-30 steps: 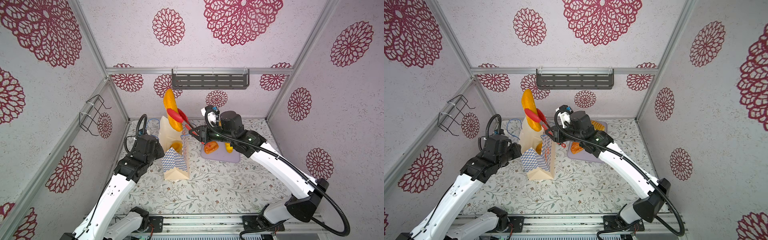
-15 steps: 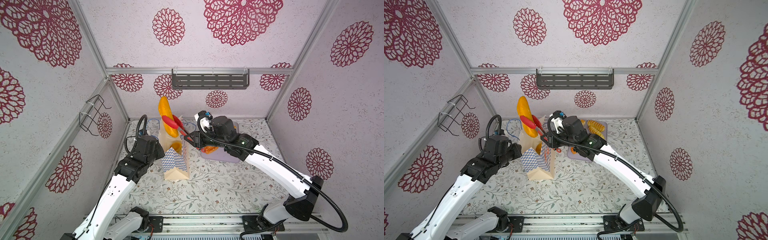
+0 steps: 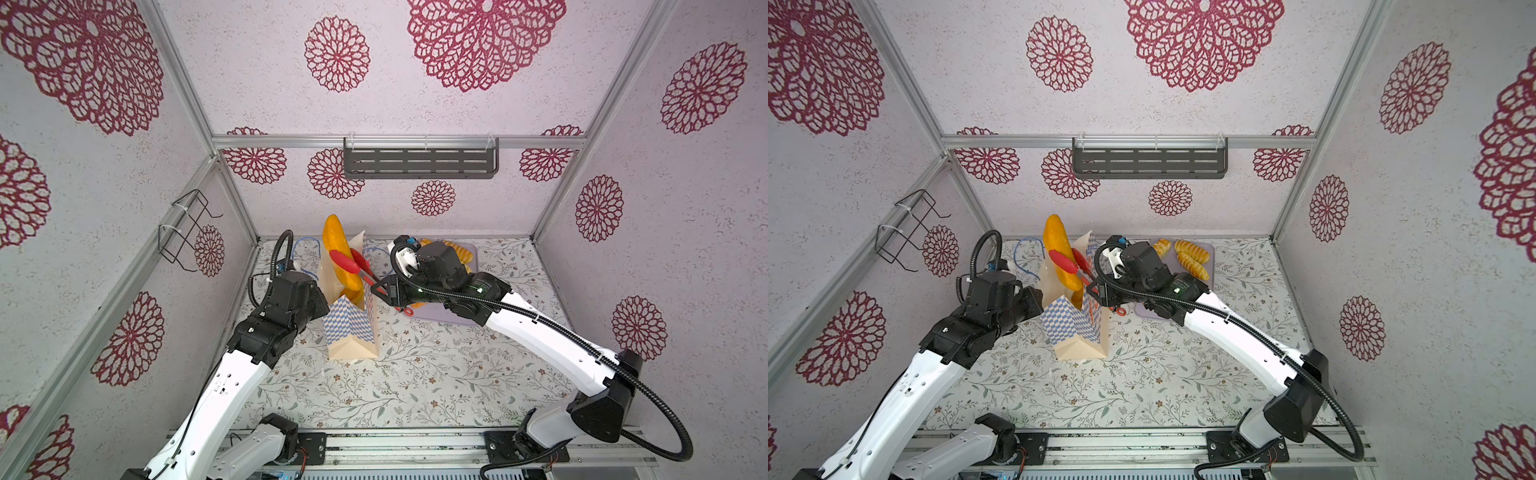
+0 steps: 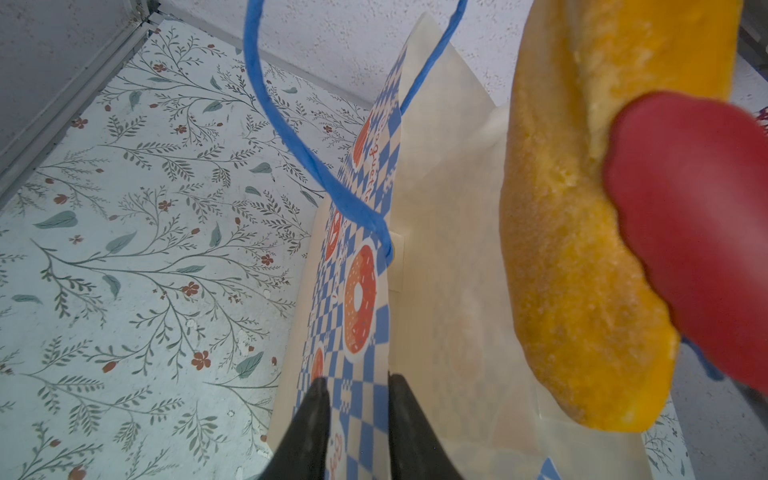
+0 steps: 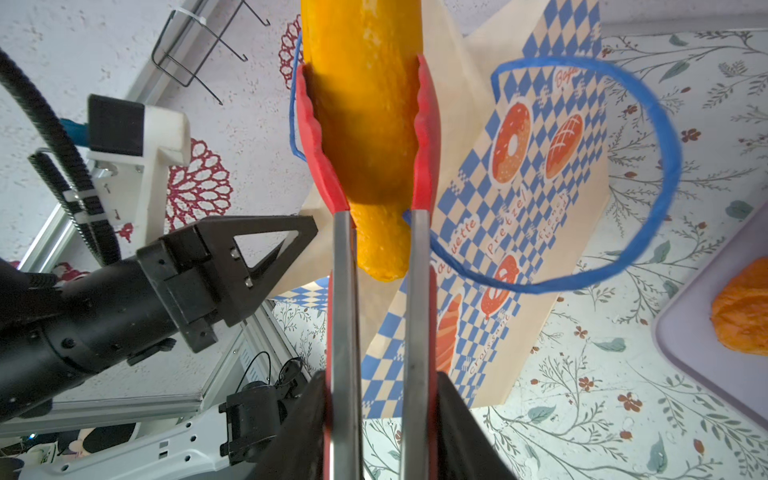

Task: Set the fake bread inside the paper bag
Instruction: 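Carry the loaf in the tongs over the bag mouth with the right gripper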

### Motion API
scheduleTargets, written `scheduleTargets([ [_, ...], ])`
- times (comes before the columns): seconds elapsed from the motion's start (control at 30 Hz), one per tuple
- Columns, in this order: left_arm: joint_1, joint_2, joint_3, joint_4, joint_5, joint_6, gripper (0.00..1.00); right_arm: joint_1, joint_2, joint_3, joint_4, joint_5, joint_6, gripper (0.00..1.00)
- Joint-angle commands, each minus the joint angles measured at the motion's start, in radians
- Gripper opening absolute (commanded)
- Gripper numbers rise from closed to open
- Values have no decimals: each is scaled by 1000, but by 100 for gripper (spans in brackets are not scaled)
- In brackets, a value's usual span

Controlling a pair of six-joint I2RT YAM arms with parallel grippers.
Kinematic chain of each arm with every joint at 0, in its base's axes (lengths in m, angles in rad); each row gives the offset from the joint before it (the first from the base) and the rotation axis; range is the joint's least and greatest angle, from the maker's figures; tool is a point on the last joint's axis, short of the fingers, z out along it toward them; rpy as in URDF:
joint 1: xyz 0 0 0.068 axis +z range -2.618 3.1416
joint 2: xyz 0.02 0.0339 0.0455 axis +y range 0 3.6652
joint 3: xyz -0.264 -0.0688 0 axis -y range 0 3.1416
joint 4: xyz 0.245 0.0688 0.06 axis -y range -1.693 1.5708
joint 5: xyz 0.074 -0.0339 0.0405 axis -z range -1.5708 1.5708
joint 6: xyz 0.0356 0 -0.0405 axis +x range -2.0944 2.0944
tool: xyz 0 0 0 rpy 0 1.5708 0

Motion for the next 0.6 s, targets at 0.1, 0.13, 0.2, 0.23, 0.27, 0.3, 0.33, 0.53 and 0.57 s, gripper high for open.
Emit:
scheduleTargets([
  [0.1,8,-16,-8,13,-4,-16,27,12,-70,4,41,19,7,45],
  [0.13,8,-16,-8,14,-3,-16,27,13,-71,1,41,19,9,46],
  [0.2,8,-13,-7,17,-2,-15,27,12,-72,2,37,18,10,48],
  [0.23,7,-11,-6,18,-1,-15,27,13,-72,2,36,17,9,49],
  [0.27,8,-8,-6,19,2,-14,27,13,-72,3,37,17,10,51],
  [0.3,8,-6,-5,21,3,-16,27,12,-72,6,35,19,10,52],
  [0.33,8,-5,-5,22,4,-16,27,12,-70,11,33,20,9,53],
  [0.53,7,-16,-11,19,0,-13,27,13,-66,28,29,28,-1,56],
  [0.57,9,-16,-11,17,-1,-12,27,13,-67,28,28,31,-1,56],
])
